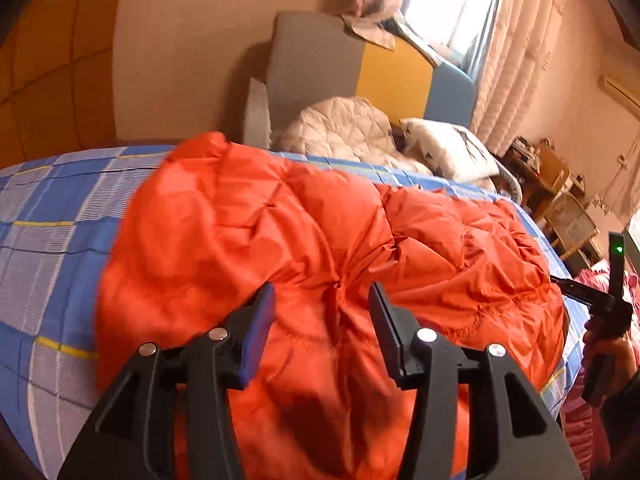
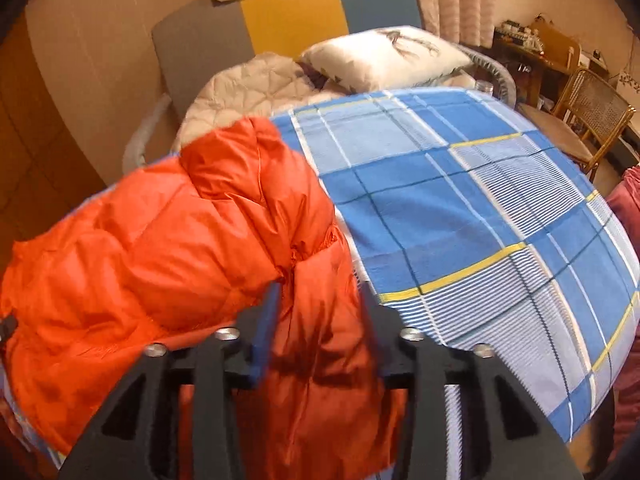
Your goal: Fold large clothes
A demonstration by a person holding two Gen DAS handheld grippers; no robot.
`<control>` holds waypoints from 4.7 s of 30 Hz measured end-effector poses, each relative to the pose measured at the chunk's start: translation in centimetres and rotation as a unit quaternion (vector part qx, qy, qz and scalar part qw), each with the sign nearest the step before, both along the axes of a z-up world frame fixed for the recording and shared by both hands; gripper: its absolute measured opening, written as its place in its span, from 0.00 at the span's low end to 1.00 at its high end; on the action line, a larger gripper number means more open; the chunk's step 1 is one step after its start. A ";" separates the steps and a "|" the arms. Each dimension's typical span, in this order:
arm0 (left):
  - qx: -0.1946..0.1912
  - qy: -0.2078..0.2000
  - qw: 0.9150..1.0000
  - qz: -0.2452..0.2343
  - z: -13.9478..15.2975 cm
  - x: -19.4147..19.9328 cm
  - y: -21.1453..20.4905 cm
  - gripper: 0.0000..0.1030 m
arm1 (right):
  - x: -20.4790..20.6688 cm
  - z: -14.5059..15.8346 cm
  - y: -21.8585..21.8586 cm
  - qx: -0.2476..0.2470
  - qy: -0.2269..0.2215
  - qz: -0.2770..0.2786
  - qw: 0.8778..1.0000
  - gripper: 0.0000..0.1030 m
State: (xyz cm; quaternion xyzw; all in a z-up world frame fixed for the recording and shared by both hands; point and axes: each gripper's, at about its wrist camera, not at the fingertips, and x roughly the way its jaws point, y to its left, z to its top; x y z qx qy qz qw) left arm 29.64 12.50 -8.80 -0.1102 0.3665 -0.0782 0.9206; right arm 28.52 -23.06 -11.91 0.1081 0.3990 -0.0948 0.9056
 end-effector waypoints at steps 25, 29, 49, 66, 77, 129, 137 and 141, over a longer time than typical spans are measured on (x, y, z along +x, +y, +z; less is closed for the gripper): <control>0.009 0.084 0.993 0.088 -6.3 -2.4 6.9 0.60 | 0.3 -1.8 9.9 0.000 0.023 0.102 0.994 0.54; 0.029 0.060 0.992 0.107 -4.1 -4.3 6.3 0.58 | -0.3 -1.0 9.3 0.025 0.020 0.102 0.994 0.58; 0.029 -0.021 0.998 -0.048 1.2 -7.4 -4.1 0.63 | -11.2 -2.3 -0.6 0.226 -0.020 0.009 0.974 0.70; 0.013 0.019 0.993 -0.118 -2.3 -3.9 -6.4 0.63 | -7.9 -6.3 -1.0 0.364 -0.029 -0.030 0.930 0.36; -0.021 0.030 0.987 -0.155 -1.6 -7.9 -7.8 0.61 | -15.0 -1.9 -2.3 0.334 -0.065 0.004 0.940 0.10; 0.038 0.063 0.991 0.113 -4.6 -11.2 -4.8 0.72 | -12.8 -2.6 -2.3 0.237 -0.042 -0.018 0.970 0.24; 0.008 0.078 0.991 0.109 -5.3 -11.1 -4.0 0.71 | -13.5 0.3 -1.0 0.218 -0.084 0.010 0.972 0.20; 0.003 0.077 0.991 0.106 -5.4 -11.2 -3.9 0.69 | -13.5 2.0 0.2 0.204 -0.101 0.036 0.973 0.19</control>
